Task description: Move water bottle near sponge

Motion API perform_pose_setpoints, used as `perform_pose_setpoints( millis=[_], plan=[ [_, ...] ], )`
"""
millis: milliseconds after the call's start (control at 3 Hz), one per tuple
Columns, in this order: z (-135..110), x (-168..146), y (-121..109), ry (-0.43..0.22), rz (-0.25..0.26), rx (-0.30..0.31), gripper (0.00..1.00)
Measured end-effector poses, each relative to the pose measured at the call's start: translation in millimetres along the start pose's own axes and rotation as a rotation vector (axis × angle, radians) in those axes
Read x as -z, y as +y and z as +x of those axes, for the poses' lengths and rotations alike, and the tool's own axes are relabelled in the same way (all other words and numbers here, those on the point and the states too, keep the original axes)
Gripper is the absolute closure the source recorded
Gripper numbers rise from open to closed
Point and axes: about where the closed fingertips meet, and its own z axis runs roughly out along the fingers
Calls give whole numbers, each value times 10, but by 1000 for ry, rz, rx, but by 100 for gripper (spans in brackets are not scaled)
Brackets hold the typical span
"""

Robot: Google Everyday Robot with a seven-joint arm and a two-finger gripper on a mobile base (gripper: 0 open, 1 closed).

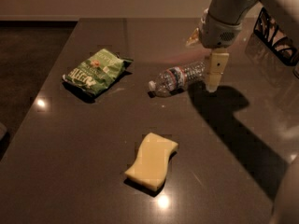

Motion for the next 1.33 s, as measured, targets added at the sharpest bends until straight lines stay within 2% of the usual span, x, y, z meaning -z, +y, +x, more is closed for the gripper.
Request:
perform_pose_setpoints(
  millis=[333,667,1333],
  plan=[
    [-29,-201,-48,13,-29,8,4],
    [-24,-307,-72,28,-52,-2,22],
    [8,-273,27,41,-56,-47,68]
  ],
)
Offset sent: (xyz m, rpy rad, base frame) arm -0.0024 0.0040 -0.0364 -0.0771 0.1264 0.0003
